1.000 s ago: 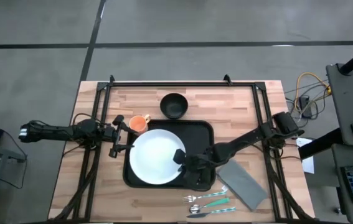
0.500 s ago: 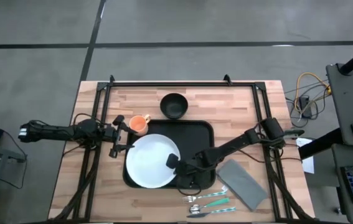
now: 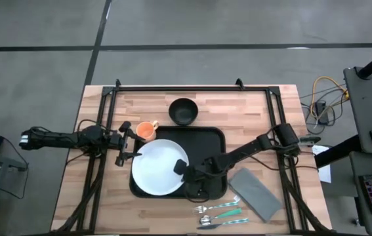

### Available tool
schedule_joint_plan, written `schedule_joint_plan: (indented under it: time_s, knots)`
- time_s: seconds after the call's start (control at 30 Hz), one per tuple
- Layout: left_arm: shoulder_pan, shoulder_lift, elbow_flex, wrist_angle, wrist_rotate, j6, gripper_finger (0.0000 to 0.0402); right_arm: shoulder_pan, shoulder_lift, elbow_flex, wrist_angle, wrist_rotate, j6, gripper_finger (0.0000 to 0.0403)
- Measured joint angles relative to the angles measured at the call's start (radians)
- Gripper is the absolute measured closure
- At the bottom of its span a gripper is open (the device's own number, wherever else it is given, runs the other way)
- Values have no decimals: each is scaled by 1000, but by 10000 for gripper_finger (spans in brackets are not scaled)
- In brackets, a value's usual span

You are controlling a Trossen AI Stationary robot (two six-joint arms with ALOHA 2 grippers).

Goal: Set up tray
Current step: Put the white plate on the left side of the black tray

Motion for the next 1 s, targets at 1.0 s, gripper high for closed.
schedule_joint_plan:
  time_s: [1.0]
  knots:
    - [0, 0, 0, 0, 0, 0, 122, -11, 2, -1, 47, -45, 15, 346]
